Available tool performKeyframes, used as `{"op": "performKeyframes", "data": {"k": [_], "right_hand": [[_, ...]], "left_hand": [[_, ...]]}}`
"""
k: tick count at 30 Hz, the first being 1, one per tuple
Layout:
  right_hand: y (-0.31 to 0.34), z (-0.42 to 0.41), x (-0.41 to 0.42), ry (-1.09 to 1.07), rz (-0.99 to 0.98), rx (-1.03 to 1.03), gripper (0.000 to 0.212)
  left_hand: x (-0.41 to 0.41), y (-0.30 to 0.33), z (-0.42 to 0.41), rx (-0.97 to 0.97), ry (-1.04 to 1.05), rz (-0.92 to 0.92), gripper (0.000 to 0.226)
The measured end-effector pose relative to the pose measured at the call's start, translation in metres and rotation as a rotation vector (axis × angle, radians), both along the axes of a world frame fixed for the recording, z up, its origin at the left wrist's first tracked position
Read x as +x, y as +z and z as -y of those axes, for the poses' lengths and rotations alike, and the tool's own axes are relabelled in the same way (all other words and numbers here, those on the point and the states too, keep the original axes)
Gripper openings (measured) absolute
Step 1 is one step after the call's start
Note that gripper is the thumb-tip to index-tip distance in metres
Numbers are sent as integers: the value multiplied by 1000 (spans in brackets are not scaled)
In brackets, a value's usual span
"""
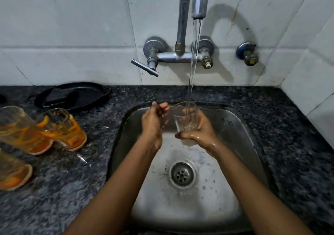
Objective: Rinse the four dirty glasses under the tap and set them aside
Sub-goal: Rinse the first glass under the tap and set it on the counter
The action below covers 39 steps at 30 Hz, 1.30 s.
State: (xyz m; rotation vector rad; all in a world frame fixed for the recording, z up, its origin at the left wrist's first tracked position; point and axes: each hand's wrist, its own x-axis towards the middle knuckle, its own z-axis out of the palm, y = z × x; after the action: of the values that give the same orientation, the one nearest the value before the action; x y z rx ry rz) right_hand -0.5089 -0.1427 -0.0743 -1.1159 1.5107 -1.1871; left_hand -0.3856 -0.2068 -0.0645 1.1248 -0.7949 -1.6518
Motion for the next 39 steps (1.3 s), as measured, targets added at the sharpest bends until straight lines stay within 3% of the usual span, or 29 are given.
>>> {"op": "performKeyframes", "data": {"k": [2,7,9,12,16,21,24,26,29,31,34,36,39], "right_hand": [[8,3,-2,22,-129,-51,73],[40,0,1,105,-1084,55,76],[51,-4,6,160,-1362,73,71],[61,-9,13,205,-1637,116,67],[67,-11,18,199,-1806,223,58],[58,-17,7,126,-1750,188,63],[50,-13,-9,125,-1616,44,63],[44,-8,-21,202,-1522,-47,70],[37,-1,-34,266,-1404,-158,81],[30,4,-35,341,-1345,-200,83],[18,10,-34,309,-1188,-238,87],[12,12,-34,184,-1027,-282,85],[8,16,-29,60,-739,-280,83]], "left_hand": [[7,-8,0,114,-13,53,35],[2,-22,-11,348,-170,105,24],[-7,-25,-16,404,-226,84,19],[-21,-26,-19,415,-346,-3,15],[-30,-25,-22,384,-343,-83,15],[-18,-14,-18,77,-221,130,16],[-6,8,-14,-78,-555,46,23],[-9,21,-13,-175,-823,113,21],[-23,25,-9,-470,-1064,564,30],[-33,24,-9,-755,-1092,1055,34],[-55,24,-9,-837,-1111,1577,36],[-64,38,-8,-735,-1142,1638,38],[-62,49,12,-805,-1194,1421,32]]}}
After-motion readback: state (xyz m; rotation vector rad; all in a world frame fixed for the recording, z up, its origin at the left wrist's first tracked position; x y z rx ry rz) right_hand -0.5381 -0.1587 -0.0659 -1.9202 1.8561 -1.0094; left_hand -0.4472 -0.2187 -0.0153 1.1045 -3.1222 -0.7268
